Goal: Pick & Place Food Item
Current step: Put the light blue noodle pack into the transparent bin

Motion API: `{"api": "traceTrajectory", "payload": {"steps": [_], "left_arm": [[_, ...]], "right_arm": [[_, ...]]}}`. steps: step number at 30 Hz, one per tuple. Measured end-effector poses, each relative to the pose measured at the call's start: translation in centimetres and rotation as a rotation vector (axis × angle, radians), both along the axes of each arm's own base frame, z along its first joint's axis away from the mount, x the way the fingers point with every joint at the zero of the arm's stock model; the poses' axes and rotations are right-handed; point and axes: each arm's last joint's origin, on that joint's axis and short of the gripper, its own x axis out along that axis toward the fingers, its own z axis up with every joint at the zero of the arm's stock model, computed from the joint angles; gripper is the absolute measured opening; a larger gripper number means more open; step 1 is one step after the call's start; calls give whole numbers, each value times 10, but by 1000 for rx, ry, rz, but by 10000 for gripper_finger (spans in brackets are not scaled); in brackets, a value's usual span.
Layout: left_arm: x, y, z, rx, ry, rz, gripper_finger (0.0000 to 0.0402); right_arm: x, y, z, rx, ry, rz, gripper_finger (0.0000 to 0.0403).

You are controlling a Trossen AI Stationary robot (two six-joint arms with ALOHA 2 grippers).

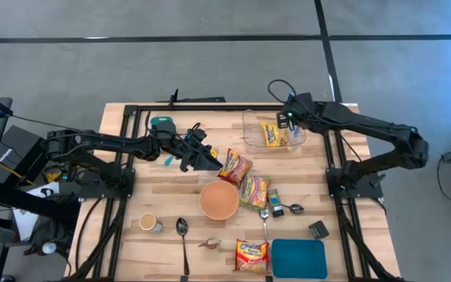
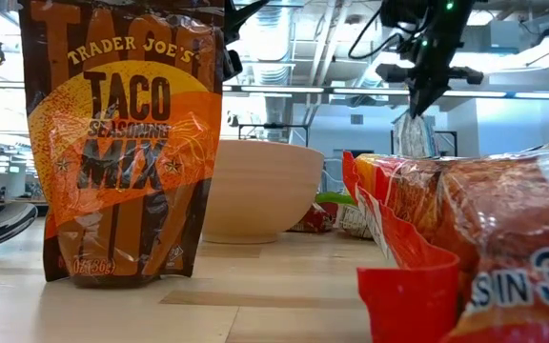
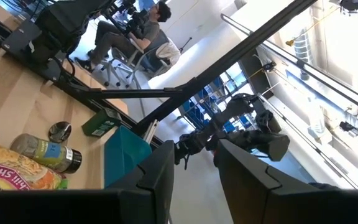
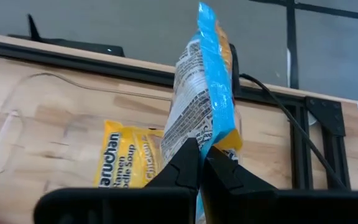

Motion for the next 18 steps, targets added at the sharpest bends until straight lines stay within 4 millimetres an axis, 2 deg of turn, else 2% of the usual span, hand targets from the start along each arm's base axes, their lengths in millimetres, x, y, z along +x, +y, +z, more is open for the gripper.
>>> {"api": "traceTrajectory", "payload": {"steps": [18], "left_arm": [[0, 0, 0, 0, 0, -1, 117]], "right_arm": [[20, -11, -29, 50, 132, -11, 0]]}}
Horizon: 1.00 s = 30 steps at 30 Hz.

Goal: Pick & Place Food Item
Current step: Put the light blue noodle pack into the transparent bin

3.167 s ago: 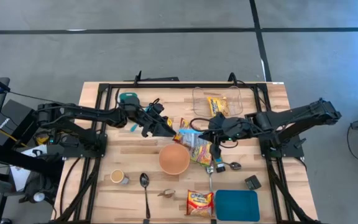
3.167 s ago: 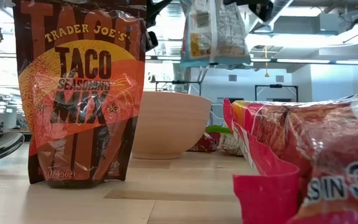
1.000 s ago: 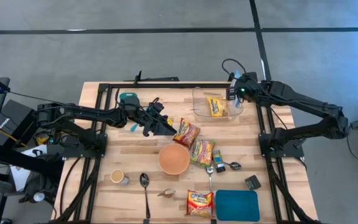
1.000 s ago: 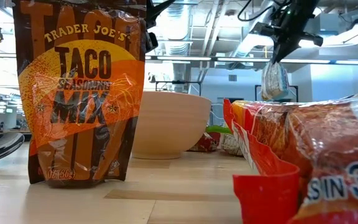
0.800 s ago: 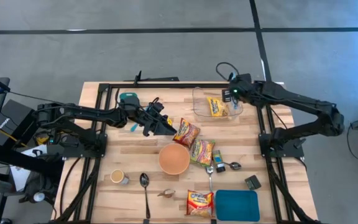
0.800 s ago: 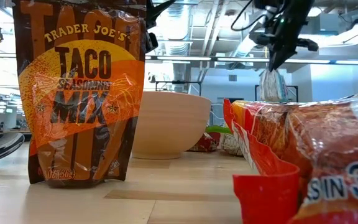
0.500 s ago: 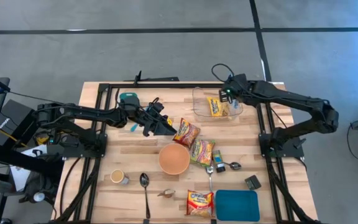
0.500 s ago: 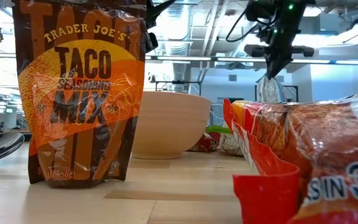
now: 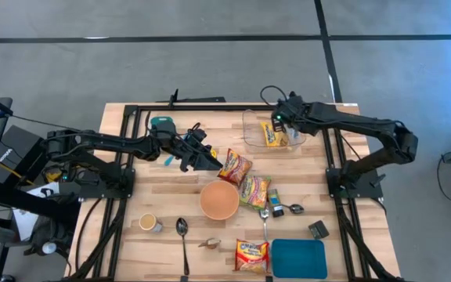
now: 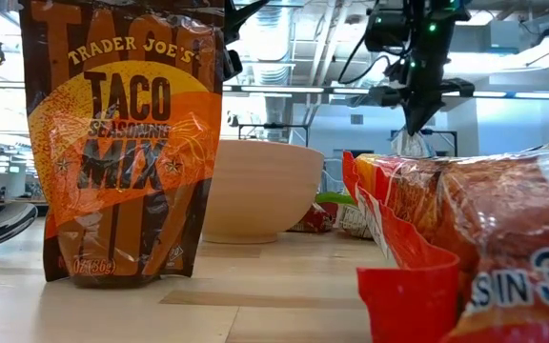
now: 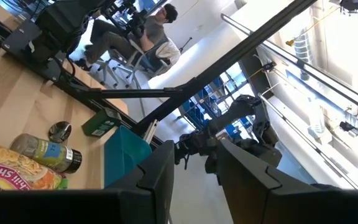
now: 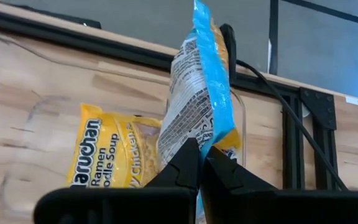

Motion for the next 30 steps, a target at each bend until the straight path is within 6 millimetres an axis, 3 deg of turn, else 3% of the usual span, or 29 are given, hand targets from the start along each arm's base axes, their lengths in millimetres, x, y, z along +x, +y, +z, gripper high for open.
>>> {"api": "traceTrajectory", "payload": {"steps": [14, 30], "left_arm": [[0, 0, 0, 0, 0, 0, 117], [0, 0, 0, 0, 0, 0, 117]], "right_arm": [[7, -2, -23, 77, 108, -48, 0], [0, 4, -26, 180, 150, -70, 0]]}}
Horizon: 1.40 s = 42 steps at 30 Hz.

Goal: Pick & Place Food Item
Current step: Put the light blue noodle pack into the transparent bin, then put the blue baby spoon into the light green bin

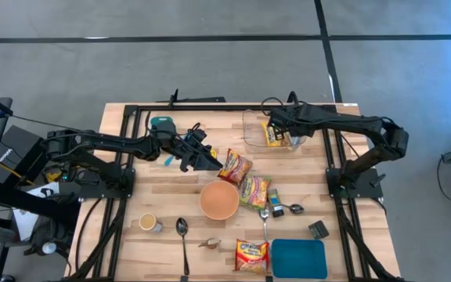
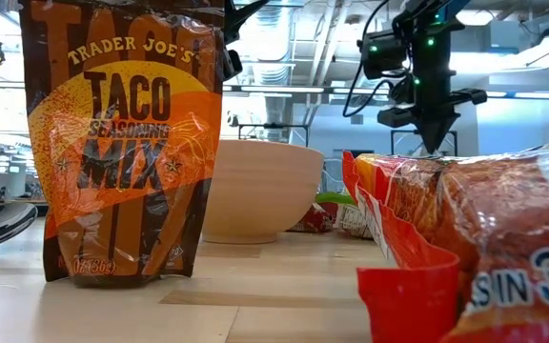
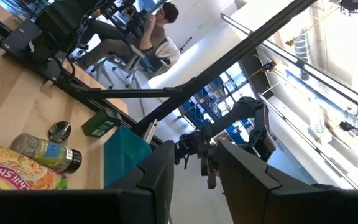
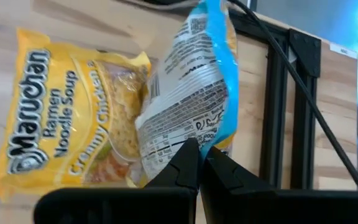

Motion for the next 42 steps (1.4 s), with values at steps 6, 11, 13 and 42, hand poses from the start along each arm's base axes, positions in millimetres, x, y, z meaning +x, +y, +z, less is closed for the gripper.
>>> {"api": "traceTrajectory", "payload": {"steps": [6, 11, 13, 42], "left_arm": [[0, 0, 0, 0, 0, 0, 117], [0, 0, 0, 0, 0, 0, 117], [0, 0, 0, 0, 0, 0, 117], [0, 0, 0, 0, 0, 0, 117]], "right_arm": [[0, 1, 0, 31, -10, 2, 8], [-1, 1, 0, 36, -1, 8, 46], [-1, 1, 0, 38, 3, 8, 63], [-3, 2, 11, 53, 75, 69, 186]]}}
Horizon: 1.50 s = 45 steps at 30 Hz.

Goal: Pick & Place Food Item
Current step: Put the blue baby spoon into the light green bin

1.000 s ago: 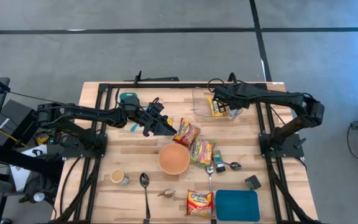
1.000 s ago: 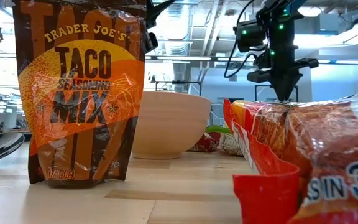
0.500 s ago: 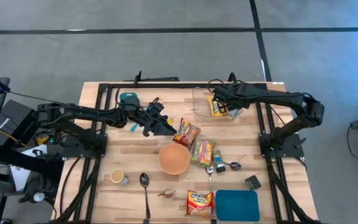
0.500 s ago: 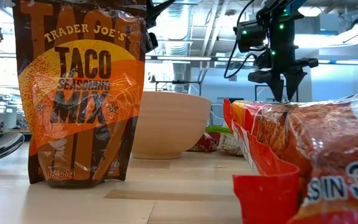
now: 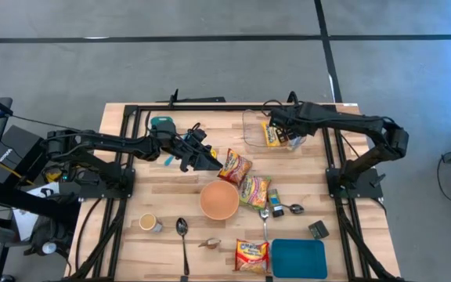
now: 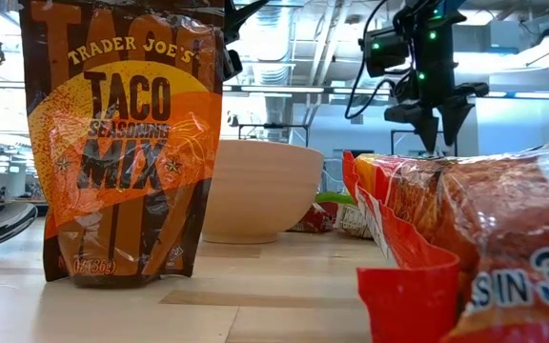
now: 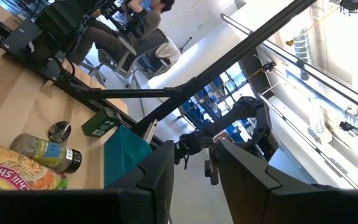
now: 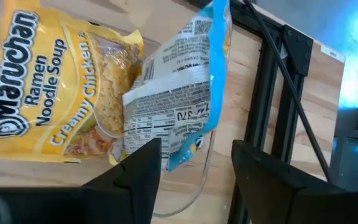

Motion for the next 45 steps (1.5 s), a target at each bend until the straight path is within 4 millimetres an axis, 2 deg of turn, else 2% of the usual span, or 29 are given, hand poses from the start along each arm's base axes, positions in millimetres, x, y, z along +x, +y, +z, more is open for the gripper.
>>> {"api": "traceTrajectory", "payload": {"steps": [12, 23, 32, 37, 45], "left_arm": [[0, 0, 0, 0, 0, 0, 117], [0, 1, 0, -2, -1, 31, 117], [1, 1, 0, 19, -11, 45, 117], [1, 1, 0, 20, -11, 47, 117], [1, 1, 0, 20, -12, 47, 117]], "right_arm": [[5, 1, 33, -42, -35, 44, 159], [-4, 22, 73, -141, -208, 147, 112], [-11, 54, 102, -173, -375, 429, 74], [-11, 74, 115, -74, -523, 672, 57], [-6, 110, 142, 107, -900, 1040, 18]]}}
